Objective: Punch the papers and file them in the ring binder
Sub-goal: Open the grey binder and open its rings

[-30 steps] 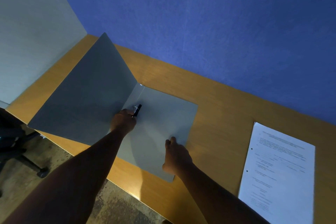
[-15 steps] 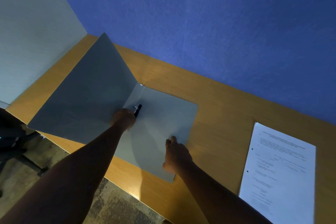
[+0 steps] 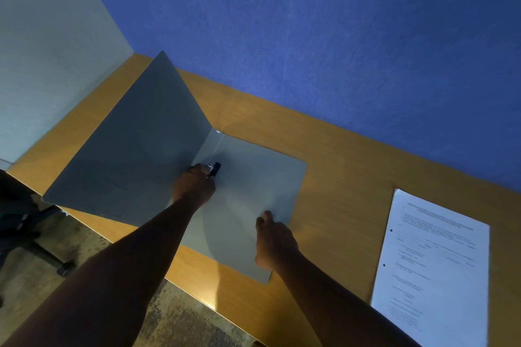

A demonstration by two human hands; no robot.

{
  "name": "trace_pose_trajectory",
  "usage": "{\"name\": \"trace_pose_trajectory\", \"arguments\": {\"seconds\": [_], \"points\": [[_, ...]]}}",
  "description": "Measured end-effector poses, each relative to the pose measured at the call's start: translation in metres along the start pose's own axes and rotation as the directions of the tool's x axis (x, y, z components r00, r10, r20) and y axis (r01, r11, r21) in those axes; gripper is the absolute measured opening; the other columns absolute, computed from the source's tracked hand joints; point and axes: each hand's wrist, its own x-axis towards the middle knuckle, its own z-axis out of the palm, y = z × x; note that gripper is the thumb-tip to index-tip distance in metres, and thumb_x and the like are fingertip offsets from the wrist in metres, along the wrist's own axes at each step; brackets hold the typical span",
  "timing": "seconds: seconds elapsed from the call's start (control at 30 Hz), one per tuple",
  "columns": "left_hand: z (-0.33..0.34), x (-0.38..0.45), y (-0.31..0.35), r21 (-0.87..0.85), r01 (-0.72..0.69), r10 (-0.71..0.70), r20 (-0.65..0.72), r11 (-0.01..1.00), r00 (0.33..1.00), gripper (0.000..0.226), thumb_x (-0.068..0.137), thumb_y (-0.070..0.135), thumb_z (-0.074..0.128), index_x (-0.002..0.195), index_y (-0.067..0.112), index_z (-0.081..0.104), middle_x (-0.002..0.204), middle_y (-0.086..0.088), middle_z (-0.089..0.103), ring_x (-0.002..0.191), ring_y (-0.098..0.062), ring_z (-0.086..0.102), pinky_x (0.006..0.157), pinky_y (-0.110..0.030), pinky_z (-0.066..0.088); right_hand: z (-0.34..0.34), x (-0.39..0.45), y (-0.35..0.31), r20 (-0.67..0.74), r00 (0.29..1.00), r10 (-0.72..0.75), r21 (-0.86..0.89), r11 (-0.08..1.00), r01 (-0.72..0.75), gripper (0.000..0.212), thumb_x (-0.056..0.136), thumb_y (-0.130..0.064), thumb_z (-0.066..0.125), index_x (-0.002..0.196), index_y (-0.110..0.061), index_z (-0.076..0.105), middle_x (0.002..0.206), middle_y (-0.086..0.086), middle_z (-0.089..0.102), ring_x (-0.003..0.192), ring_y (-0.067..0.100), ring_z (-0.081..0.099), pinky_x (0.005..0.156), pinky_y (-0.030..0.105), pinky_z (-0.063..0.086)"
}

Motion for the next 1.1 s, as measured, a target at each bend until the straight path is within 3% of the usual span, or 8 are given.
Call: {"name": "trace_pose_trajectory", "arguments": {"seconds": [0.13,0.53,0.7,0.87,1.03,1.1], "points": [[0.004,-0.003,-0.001,0.094,-0.088,0.092,-0.039,0.992,0.995,0.039,0.089,0.036,0.065,0.122,0.017,0.058,0.116,-0.007,0.063,0.104,-0.028,0.065,0.082,-0.035,0.051,0.000,0.000,0.001,-0.006,1.000,-0.001,0.005,1.000,0.001,0.069,0.079,-0.014,0.074,0.137,-0.003,0.039,0.146,0.013,0.027,0.112,0.029,0.056,0.090,0.036,0.051],[0.001,0.000,-0.004,0.146,-0.111,0.114,-0.009,0.983,0.993,0.041,0.090,0.034,0.060,0.125,0.013,0.058,0.117,-0.013,0.063,0.106,-0.031,0.063,0.084,-0.035,0.050,0.001,-0.002,0.002,-0.013,1.000,-0.008,0.011,1.000,0.008,0.069,0.079,-0.013,0.074,0.138,-0.004,0.039,0.145,0.012,0.029,0.111,0.028,0.055,0.090,0.034,0.051],[-0.005,-0.001,-0.006,0.155,-0.151,0.157,-0.030,0.976,0.987,0.035,0.090,0.034,0.058,0.116,0.011,0.064,0.106,-0.012,0.065,0.096,-0.031,0.066,0.075,-0.033,0.051,-0.001,-0.003,0.001,-0.014,1.000,-0.010,-0.010,1.000,0.010,0.070,0.079,-0.016,0.074,0.139,-0.002,0.038,0.146,0.013,0.028,0.111,0.028,0.056,0.087,0.034,0.051],[-0.011,0.001,-0.009,0.144,-0.161,0.172,-0.069,0.976,0.983,0.024,0.090,0.030,0.055,0.096,0.012,0.070,0.092,-0.013,0.069,0.084,-0.033,0.067,0.063,-0.027,0.041,0.000,-0.004,0.000,-0.023,1.000,-0.012,0.002,1.000,0.012,0.067,0.079,-0.015,0.074,0.136,-0.002,0.041,0.141,0.012,0.032,0.110,0.027,0.056,0.087,0.034,0.052],[-0.015,0.008,-0.014,0.111,-0.110,0.118,-0.072,0.988,0.990,0.036,0.095,0.042,0.052,0.089,0.012,0.072,0.090,-0.013,0.071,0.086,-0.036,0.067,0.069,-0.031,0.048,0.002,-0.005,0.000,-0.031,0.999,-0.017,-0.002,1.000,0.017,0.070,0.079,-0.015,0.074,0.137,-0.001,0.039,0.143,0.013,0.030,0.111,0.027,0.056,0.089,0.034,0.052],[-0.016,0.010,-0.018,0.130,-0.079,0.087,-0.061,0.988,0.994,0.028,0.094,0.032,0.051,0.093,0.014,0.073,0.097,-0.012,0.073,0.093,-0.036,0.067,0.075,-0.032,0.050,0.003,-0.006,0.000,-0.029,0.999,-0.018,-0.002,1.000,0.018,0.070,0.078,-0.014,0.074,0.137,-0.001,0.039,0.143,0.013,0.030,0.111,0.027,0.055,0.090,0.034,0.052]]}}
